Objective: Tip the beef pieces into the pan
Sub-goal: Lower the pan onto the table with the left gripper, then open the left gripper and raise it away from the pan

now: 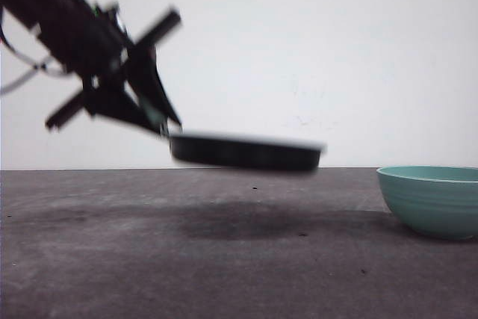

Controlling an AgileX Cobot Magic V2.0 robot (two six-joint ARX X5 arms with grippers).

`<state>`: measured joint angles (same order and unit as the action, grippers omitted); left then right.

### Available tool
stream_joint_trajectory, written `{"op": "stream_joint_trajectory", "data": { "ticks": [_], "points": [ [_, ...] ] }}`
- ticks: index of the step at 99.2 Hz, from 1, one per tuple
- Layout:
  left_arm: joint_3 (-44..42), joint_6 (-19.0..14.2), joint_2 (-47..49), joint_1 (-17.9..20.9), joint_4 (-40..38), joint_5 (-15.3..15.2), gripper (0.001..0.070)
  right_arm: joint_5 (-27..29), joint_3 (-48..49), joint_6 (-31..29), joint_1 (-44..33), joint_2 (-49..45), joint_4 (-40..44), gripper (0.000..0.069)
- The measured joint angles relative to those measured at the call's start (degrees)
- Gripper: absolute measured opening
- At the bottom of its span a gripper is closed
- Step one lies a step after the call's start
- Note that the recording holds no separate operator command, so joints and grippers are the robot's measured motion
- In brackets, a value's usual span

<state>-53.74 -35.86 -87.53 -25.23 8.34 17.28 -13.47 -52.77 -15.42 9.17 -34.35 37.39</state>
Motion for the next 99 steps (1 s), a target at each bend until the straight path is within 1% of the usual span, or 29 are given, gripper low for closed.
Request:
{"op": "stream_joint_trajectory", "data": {
  "ticks": [15,22,32,36,39,43,58,61,63,69,75,84,89,95,99],
  "points": [
    [0.0,-1.2,-6.6,0.0,-2.0,0.3,0.0055,0.0,0.0,0.0,0.0,3.1,4.4,0.0010],
    [0.0,-1.7,-8.2,0.1,-4.4,0.9,0.0055,0.0,0.0,0.0,0.0,3.7,6.3,0.0010],
    [-0.5,-2.6,-9.4,0.0,-5.5,1.0,0.0056,0.0,0.0,0.0,0.0,3.8,8.4,0.0010],
    [-0.5,-3.0,-9.7,0.0,-5.6,1.0,0.0064,0.0,0.0,0.0,0.0,3.8,9.0,0.0010],
    [-0.5,-3.3,-9.9,0.0,-5.5,0.8,0.0086,0.0,0.0,0.0,0.0,3.8,9.2,0.0010],
    [-0.5,-3.8,-10.1,0.1,-4.8,0.7,0.0156,0.0,0.0,0.0,0.0,3.7,9.1,0.0010],
    [-0.5,-4.6,-10.0,0.1,-4.3,0.7,0.0600,0.0,0.0,0.0,0.0,3.7,8.9,0.0010],
    [-0.5,-4.7,-9.8,0.1,-4.2,0.7,0.0670,0.0,0.0,0.0,0.0,3.7,8.7,0.0010],
    [-0.5,-4.7,-9.6,0.2,-4.2,0.7,0.0698,0.0,0.0,0.0,0.0,3.7,8.5,0.0010],
    [-0.5,-5.1,-7.9,0.3,-3.8,0.3,0.0695,0.0,0.0,0.0,0.0,3.7,8.2,0.0010],
    [-0.5,-5.3,-4.9,0.3,-3.4,-1.2,0.0695,0.0,0.0,0.2,0.0,3.7,7.9,0.0010],
    [-0.5,-5.1,2.1,0.3,-2.7,-5.5,0.0695,0.0,0.0,0.5,0.0,3.7,6.6,0.0010],
    [-0.5,-4.2,6.5,0.3,-2.6,-8.2,0.0695,0.1,0.0,0.7,0.0,3.6,6.0,0.0010],
    [-0.9,-2.4,11.8,0.4,-1.9,-10.1,0.0695,0.2,0.0,1.3,0.0,3.6,5.0,0.0010],
    [-1.8,-0.9,15.1,0.4,0.0,-11.0,0.0693,0.5,0.0,1.8,0.0,3.6,4.4,0.0010]
  ]
}}
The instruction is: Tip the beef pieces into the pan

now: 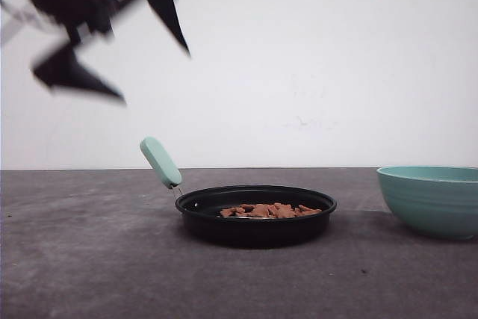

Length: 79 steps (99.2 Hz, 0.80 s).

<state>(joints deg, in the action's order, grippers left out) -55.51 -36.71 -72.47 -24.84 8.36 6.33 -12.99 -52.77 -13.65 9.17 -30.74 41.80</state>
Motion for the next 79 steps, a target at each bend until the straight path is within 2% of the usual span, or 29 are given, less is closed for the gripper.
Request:
{"op": "stream_joint_trajectory", "data": {
  "ticks": [9,23,28,35,38,43,49,59,79],
  "points": [
    [-4.0,5.0,6.6,0.0,6.7,-3.6,0.0652,1.7,0.0,1.0,0.1,0.0,-1.1,0.0010],
    [-10.8,15.1,15.7,0.0,17.2,-13.4,0.0523,5.7,0.0,3.0,0.1,0.0,-2.8,0.0010],
    [-11.7,17.5,18.5,0.0,19.2,-15.8,0.0424,7.4,0.0,3.7,0.1,0.0,-2.9,0.0010],
    [-11.4,19.3,22.3,0.1,21.9,-18.6,0.0203,9.6,0.0,5.4,0.1,0.0,-3.0,0.0010],
    [-10.9,19.6,23.8,0.1,22.4,-20.1,0.0134,10.3,0.0,6.3,0.1,0.1,-3.1,0.0010],
    [-9.7,20.3,26.1,0.2,22.8,-22.2,0.0070,10.8,0.0,8.0,0.1,0.7,-3.1,0.0010],
    [-7.6,20.9,29.2,0.2,23.1,-22.9,0.0037,11.6,0.0,9.8,0.1,1.4,-3.4,0.0010],
    [-3.4,21.1,35.2,0.2,25.6,-23.6,0.0023,13.3,0.0,12.6,0.2,4.0,-4.8,0.0010],
    [3.3,20.3,45.0,0.2,36.4,-33.3,0.0021,14.4,0.0,15.0,0.2,9.5,-5.6,0.0010]
  ]
}}
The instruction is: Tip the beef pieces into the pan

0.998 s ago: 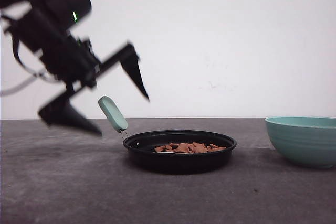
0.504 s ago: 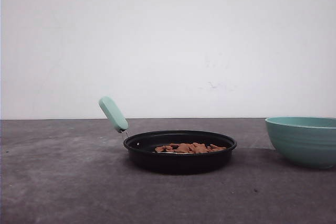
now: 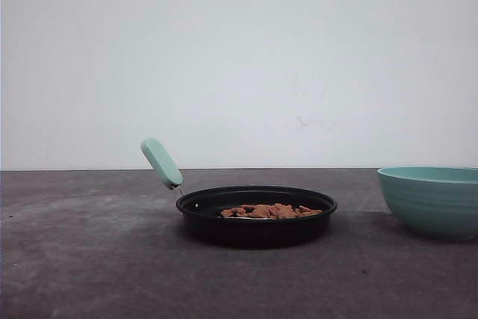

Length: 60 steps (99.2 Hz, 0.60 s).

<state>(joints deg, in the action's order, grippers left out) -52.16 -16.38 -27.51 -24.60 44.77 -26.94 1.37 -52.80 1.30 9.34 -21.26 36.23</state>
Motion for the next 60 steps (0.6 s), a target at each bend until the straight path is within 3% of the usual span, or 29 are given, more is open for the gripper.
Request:
{"op": "stream_joint_trajectory", "data": {
  "ticks": [18,60],
  "points": [
    [0.0,-1.6,3.4,0.0,2.5,-1.2,0.0021,0.1,0.0,0.0,0.0,1.8,0.2,0.0010],
    [0.0,-1.9,4.8,0.0,2.6,-1.2,0.0021,0.0,0.0,0.0,0.0,2.3,-0.1,0.0010]
  ]
}}
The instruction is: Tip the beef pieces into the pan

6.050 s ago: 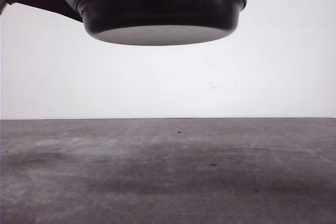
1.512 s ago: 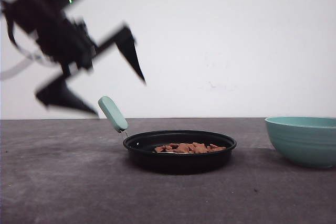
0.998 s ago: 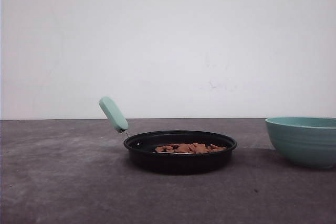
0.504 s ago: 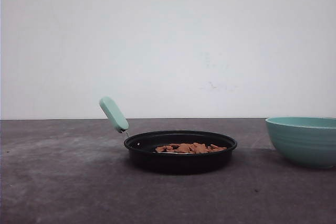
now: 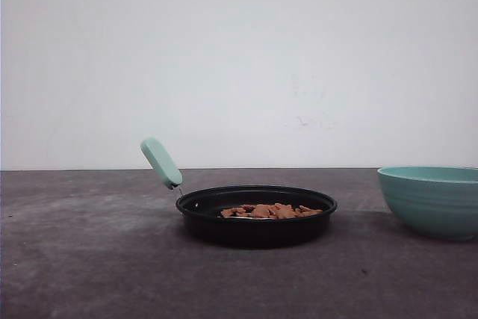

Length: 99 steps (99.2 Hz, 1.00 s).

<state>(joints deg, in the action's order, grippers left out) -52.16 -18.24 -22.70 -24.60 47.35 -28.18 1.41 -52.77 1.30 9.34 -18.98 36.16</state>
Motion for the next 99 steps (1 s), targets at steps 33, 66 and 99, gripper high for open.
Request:
{"op": "stream_joint_trajectory", "data": {
  "ticks": [33,66,99],
  "points": [
    [0.0,0.0,0.0,0.0,0.0,0.0,0.0021,13.8,7.2,0.0,0.4,9.1,-1.7,0.0010],
    [0.0,0.0,0.0,0.0,0.0,0.0,0.0021,6.3,43.3,-5.7,-5.1,18.8,-16.0,0.0010],
    [0.0,0.0,0.0,0.0,0.0,0.0,0.0021,3.1,48.9,-3.6,-6.6,18.8,-17.5,0.0010]
  ]
}}
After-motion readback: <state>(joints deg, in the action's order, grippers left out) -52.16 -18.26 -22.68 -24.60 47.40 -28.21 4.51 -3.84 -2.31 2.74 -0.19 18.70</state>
